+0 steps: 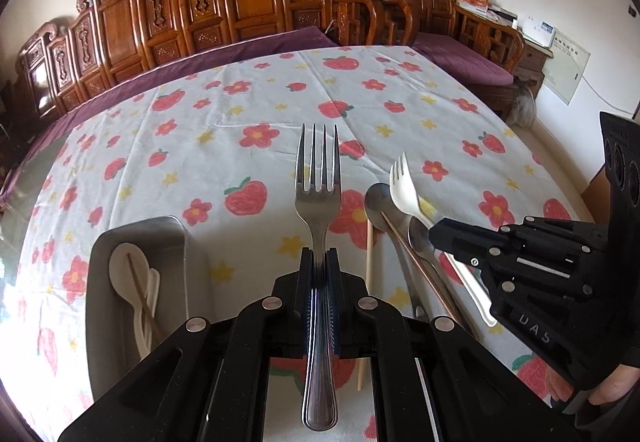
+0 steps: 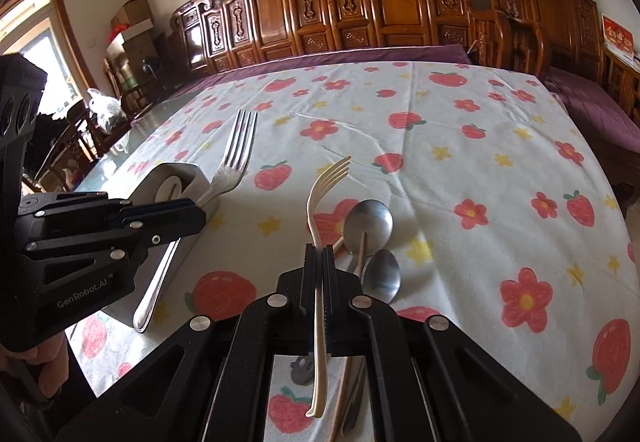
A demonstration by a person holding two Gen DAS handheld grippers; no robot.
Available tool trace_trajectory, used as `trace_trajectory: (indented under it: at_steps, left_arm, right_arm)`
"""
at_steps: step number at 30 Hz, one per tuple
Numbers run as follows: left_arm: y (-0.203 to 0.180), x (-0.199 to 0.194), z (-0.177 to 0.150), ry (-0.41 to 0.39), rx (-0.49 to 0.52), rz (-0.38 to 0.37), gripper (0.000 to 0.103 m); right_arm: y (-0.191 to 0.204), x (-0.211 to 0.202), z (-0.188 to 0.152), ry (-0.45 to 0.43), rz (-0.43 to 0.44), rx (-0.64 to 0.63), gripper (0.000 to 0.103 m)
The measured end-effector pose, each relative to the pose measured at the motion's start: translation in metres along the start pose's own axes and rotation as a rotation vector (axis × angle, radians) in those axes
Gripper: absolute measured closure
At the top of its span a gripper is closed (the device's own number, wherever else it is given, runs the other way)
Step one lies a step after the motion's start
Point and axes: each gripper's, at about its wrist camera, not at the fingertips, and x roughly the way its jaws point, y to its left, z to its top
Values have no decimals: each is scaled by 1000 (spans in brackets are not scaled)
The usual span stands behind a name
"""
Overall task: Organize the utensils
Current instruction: 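Carry the metal fork in the left tool into the tray and release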
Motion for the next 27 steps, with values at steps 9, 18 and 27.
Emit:
trace_trajectory:
  at_steps: [9, 18, 27]
  left_arm:
    - [22, -26, -7, -37, -16, 1, 97]
    - [63, -42, -14, -60, -54, -1, 97]
    - [115, -28, -31, -28, -114, 25, 97]
  right_arm:
    - [25, -6, 2, -14, 33, -41, 99]
    - [54, 3, -4, 30, 59, -85, 99]
    - [70, 7, -11, 51, 67, -109, 99]
